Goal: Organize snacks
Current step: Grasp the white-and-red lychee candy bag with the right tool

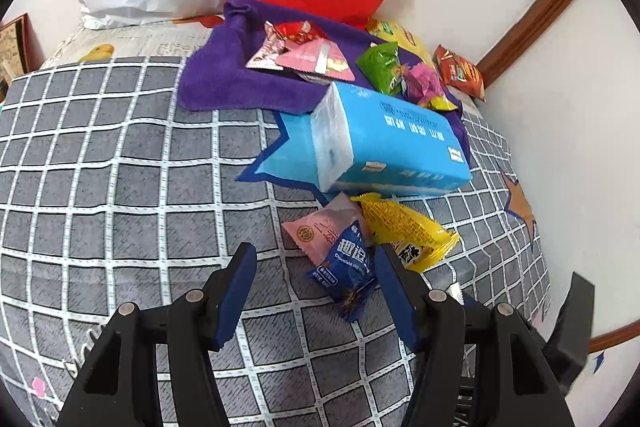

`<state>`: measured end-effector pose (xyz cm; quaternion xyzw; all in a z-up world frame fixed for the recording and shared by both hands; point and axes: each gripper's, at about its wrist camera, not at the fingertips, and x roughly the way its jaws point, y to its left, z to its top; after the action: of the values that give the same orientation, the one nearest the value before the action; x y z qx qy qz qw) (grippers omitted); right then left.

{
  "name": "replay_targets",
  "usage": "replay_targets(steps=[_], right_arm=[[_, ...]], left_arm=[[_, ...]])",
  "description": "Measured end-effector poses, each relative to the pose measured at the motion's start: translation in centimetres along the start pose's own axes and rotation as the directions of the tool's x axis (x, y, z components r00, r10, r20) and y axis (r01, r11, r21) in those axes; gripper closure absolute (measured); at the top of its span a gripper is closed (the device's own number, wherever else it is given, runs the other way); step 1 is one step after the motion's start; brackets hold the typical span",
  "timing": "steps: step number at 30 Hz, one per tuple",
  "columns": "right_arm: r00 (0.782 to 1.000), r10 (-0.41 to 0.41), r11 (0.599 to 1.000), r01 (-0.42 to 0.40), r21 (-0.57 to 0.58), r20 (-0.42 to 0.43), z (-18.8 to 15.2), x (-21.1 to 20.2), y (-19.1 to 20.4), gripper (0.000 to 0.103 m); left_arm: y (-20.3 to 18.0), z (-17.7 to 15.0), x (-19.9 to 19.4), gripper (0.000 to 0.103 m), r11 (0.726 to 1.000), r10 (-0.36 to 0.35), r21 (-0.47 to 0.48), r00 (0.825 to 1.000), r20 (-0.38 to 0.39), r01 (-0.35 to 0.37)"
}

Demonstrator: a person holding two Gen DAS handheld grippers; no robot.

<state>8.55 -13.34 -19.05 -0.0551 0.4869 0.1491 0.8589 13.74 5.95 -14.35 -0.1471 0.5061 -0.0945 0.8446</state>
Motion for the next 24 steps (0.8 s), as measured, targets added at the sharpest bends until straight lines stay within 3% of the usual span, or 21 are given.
replay_targets(steps=[3,6,11,12,14,17,20,24], right_arm=[[1.0,0.017,1.0,-0.017,-0.014,0.011,0.1,-0.5,-0.5,0.039],[1.0,0.013,1.0,-0.013,-0.019,0.02,0.2,-0.9,-1.0,0.04],[0.999,0.013,1.0,-0.013,0.002,0.047,0.5,-1.4,-2.8,0.042],[0.998,0.009,1.0,-0.009,0.007,0.054,0.8,-1.5,-3.3,0.042],[0.998,-0.001,1.0,0.0,0.017,0.065,1.4,-1.5,-4.3,0.042],[0.997,-0.017,1.0,0.016,0.02,0.076,2.2,-1.3,-5.2,0.042],[0.994,-0.031,0.999,0.029,0.025,0.101,3.3,-1.0,-6.0,0.042],[0.993,-0.03,0.998,0.023,0.064,0.11,4.5,0.3,-7.1,0.042]], left_arm=[[-0.4,-0.2,1.1,0.044,1.0,0.014,0.004,1.0,-0.013,-0.014],[-0.9,-0.6,2.6,0.044,1.0,0.005,0.015,0.999,-0.035,-0.004],[-2.3,-1.6,4.8,0.044,0.995,0.071,0.079,0.996,-0.052,-0.067],[-2.6,-1.7,4.8,0.046,0.993,0.08,0.094,0.996,-0.036,-0.076],[-3.1,-1.8,4.7,0.068,0.99,0.08,0.117,0.997,-0.014,-0.078],[-3.1,-2.0,4.1,0.078,0.989,0.077,0.13,0.997,-0.002,-0.076],[-2.0,-2.1,2.7,0.079,0.992,0.072,0.106,0.997,0.021,-0.074],[-0.1,-2.1,2.0,0.079,0.989,0.119,0.086,0.992,0.046,-0.122]])
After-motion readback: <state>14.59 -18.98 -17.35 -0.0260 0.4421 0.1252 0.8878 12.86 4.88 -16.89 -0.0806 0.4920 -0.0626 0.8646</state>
